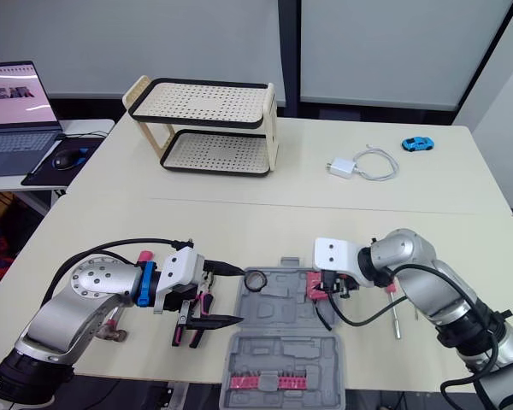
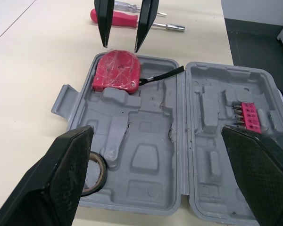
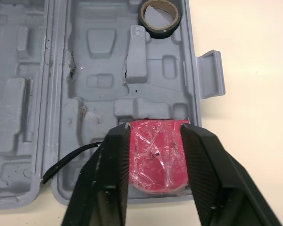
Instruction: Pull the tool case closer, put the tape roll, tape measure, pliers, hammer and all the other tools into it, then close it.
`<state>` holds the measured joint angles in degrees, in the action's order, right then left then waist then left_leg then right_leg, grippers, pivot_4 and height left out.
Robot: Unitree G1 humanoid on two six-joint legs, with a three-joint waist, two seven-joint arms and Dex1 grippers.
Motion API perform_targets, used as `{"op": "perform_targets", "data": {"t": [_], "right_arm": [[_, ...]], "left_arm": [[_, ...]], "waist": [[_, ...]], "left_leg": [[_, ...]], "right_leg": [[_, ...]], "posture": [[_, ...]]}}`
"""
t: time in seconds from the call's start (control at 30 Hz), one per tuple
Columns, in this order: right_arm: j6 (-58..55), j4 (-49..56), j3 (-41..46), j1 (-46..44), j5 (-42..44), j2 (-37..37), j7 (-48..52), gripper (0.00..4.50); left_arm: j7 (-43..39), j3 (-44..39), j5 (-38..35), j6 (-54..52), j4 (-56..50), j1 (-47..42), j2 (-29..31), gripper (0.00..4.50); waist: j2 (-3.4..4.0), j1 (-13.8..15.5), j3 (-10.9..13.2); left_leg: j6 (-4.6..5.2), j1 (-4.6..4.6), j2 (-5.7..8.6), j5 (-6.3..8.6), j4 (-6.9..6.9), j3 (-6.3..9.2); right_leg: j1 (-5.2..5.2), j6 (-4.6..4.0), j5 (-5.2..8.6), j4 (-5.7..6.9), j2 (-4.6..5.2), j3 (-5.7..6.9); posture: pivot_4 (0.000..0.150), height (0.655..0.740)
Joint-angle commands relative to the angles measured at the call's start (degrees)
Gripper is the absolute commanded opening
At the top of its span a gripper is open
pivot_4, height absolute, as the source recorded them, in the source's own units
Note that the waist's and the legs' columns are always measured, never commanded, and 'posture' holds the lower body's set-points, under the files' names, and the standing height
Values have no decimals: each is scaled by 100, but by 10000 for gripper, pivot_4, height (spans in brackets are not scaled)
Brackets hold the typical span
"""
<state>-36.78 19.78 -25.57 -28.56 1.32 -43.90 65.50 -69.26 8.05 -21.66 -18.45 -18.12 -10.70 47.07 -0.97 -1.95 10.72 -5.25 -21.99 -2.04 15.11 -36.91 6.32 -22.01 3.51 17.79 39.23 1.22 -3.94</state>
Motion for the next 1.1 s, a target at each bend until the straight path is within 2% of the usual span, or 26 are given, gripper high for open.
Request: {"op": "perform_targets", "data": {"t": [0.03,0.2,0.33,0.5,0.7,1.1], "right_arm": [[151,85,236,31,52,-51,-98,14533],[746,-115,462,286,89,13,-323,14533],[1386,-436,857,834,390,75,-365,14533],[1912,-1070,981,1197,432,378,-577,14533],[1921,-1678,891,1136,381,713,-687,14533],[1948,-2879,346,950,-234,567,-494,14533]], "left_arm": [[-2,-131,-80,18,-174,-75,28,45000],[4,-103,-79,-5,-177,-120,7,45000],[-31,-102,-89,38,-133,-121,-2,45000],[-64,-83,-75,89,-98,-113,-7,45000],[-101,-70,-55,127,-82,-91,8,45000],[-100,-164,5,170,8,17,69,45000]], "waist": [[0,0,0],[-1,3,0],[-1,7,0],[-1,-5,0],[-1,-42,0],[-8,-41,-10]], "left_leg": [[0,0,0,0,0,0],[0,-1,0,0,0,0],[0,0,0,0,1,0],[0,3,0,0,0,-2],[0,7,0,0,0,-3],[1,48,0,0,1,1]], "right_leg": [[0,0,0,0,0,0],[0,0,0,-1,0,0],[2,0,0,-4,0,0],[4,0,0,-2,-1,-2],[5,0,0,4,-2,-4],[59,1,0,-15,-2,0]], "posture": [[1500,7350],[1500,7350],[1500,7350],[1500,7350],[1500,7350],[1500,7350]]}}
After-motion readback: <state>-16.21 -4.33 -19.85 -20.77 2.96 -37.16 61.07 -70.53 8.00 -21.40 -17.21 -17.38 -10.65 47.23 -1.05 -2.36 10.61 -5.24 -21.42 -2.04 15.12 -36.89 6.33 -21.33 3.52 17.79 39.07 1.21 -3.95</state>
